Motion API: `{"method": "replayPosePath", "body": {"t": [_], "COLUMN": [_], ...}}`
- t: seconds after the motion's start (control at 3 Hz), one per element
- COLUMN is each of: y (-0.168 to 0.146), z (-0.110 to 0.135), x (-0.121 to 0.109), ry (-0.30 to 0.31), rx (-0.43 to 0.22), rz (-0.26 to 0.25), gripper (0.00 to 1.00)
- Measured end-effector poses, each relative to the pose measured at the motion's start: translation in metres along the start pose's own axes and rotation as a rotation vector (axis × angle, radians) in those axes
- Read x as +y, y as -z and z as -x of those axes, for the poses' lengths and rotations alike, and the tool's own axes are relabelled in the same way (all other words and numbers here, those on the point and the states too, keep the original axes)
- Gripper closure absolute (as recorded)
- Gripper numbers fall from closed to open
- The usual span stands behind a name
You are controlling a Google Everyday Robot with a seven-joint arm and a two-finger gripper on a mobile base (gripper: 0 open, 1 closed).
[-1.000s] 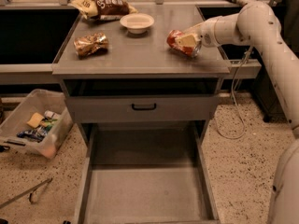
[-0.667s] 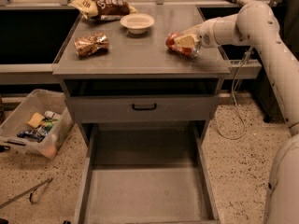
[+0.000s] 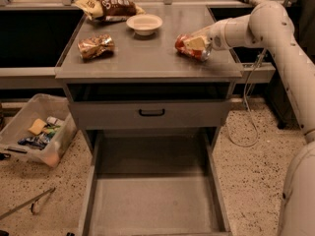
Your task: Pick coke can from middle drawer and place on counter
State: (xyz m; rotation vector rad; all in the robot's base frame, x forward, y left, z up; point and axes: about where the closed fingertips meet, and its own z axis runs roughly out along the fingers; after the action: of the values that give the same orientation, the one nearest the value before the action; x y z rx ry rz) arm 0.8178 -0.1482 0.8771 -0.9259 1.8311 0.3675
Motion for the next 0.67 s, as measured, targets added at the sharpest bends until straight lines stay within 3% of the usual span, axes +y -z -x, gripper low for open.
{"method": "replayPosePath", "body": {"t": [0.67], "y": [-0.0001], "z": [0.0000], "x": [0.0000], "ry": [0.000], "rx": [0.000], "rz": [0.000], "gripper": [0.12]}}
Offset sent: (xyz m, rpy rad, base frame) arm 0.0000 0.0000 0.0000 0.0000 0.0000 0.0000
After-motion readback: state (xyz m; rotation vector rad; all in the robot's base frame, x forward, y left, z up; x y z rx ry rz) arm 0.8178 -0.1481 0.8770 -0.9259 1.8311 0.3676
